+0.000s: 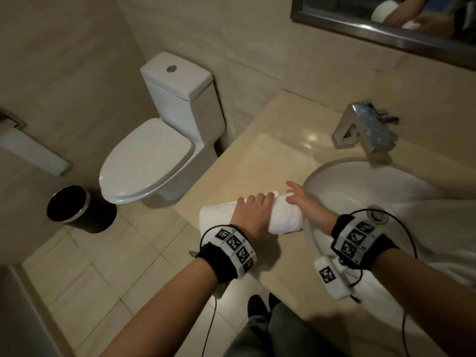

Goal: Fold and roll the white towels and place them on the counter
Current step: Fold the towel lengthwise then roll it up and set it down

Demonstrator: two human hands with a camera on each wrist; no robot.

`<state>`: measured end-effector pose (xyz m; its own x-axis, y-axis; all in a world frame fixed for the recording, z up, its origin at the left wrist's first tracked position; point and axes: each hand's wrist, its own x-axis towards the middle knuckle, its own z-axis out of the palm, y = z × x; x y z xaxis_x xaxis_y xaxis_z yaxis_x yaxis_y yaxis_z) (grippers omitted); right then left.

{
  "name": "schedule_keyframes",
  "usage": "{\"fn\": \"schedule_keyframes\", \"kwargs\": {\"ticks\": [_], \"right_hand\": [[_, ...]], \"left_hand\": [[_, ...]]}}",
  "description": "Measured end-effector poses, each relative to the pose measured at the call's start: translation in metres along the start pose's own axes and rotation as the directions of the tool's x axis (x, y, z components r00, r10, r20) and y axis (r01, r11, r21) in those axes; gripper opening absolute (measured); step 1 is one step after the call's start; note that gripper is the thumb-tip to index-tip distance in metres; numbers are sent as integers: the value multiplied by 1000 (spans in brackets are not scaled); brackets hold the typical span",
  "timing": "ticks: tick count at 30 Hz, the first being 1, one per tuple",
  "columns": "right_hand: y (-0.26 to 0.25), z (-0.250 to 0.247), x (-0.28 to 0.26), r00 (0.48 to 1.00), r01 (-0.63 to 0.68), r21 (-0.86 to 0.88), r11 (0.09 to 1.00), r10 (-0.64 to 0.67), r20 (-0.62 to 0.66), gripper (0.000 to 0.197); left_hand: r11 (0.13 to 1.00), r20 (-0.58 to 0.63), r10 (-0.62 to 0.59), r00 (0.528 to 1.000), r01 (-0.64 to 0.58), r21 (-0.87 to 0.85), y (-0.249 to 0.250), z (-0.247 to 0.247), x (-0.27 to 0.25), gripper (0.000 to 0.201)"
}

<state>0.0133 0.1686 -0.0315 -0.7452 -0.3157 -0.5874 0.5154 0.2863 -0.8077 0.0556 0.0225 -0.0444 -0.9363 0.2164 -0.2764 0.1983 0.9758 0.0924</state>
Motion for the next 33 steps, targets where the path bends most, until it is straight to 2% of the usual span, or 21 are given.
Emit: {"fn": "schedule_keyframes", "kwargs": {"ticks": [1, 3, 4, 6, 8, 9, 11, 13, 14, 18, 20, 23, 25, 27, 30, 31, 33], "right_hand": [[-1, -3, -1, 998, 4, -51, 999, -7, -61, 54], [-1, -1, -6, 986, -12, -135, 991, -11, -168, 57], [2, -1, -7, 980, -37, -152, 988, 6, -200, 58], [6, 4, -10, 971, -68, -170, 983, 26, -237, 57], [7, 10, -13, 960, -76, -200, 977, 17, -281, 55], [6, 13, -13, 952, -82, -206, 975, 16, -305, 54], [5, 21, -12, 947, -96, -194, 976, 30, -320, 52], [5, 26, -8, 952, -87, -181, 980, 28, -306, 49], [5, 28, -7, 955, -78, -185, 980, 20, -295, 48], [4, 29, -2, 962, -42, -239, 970, -25, -273, 47], [3, 29, -1, 962, -12, -250, 968, -56, -265, 54], [7, 30, 0, 964, 39, -270, 962, -108, -244, 57], [12, 29, 3, 961, 85, -277, 957, -153, -232, 59], [15, 28, 5, 948, 129, -281, 951, -201, -245, 57], [18, 28, 5, 882, 128, -347, 929, -267, -389, 32], [19, 26, 6, 855, 123, -371, 921, -288, -432, 25], [19, 21, 7, 845, 110, -400, 910, -298, -444, 16]], "left_hand": [[999, -7, -12, 1000, 11, -48, -5, -2, -3, 96], [976, -72, -131, 989, 116, -183, -23, -4, -19, 92], [951, -119, -223, 968, 189, -247, -33, -3, -26, 85], [855, -170, -439, 882, 352, -380, -56, 1, -44, 72], [693, -83, -602, 794, 469, -548, -74, 4, -63, 57], [604, -6, -642, 767, 500, -620, -81, 5, -69, 49], [437, 145, -651, 745, 524, -731, -88, 8, -75, 40], [297, 216, -649, 729, 505, -810, -86, 8, -74, 39], [274, 221, -658, 720, 502, -821, -84, 6, -74, 38], [312, 186, -698, 692, 527, -791, -74, 4, -71, 25], [298, 151, -734, 662, 514, -804, -70, 4, -73, 24], [184, 139, -787, 601, 443, -877, -70, 10, -76, 31], [122, 135, -802, 582, 381, -917, -72, 15, -77, 31], [134, 114, -792, 600, 354, -926, -71, 18, -79, 29], [199, 110, -734, 670, 368, -908, -73, 19, -81, 23], [203, 125, -722, 680, 381, -902, -75, 18, -79, 23], [180, 162, -721, 674, 407, -896, -80, 17, -77, 28]]}}
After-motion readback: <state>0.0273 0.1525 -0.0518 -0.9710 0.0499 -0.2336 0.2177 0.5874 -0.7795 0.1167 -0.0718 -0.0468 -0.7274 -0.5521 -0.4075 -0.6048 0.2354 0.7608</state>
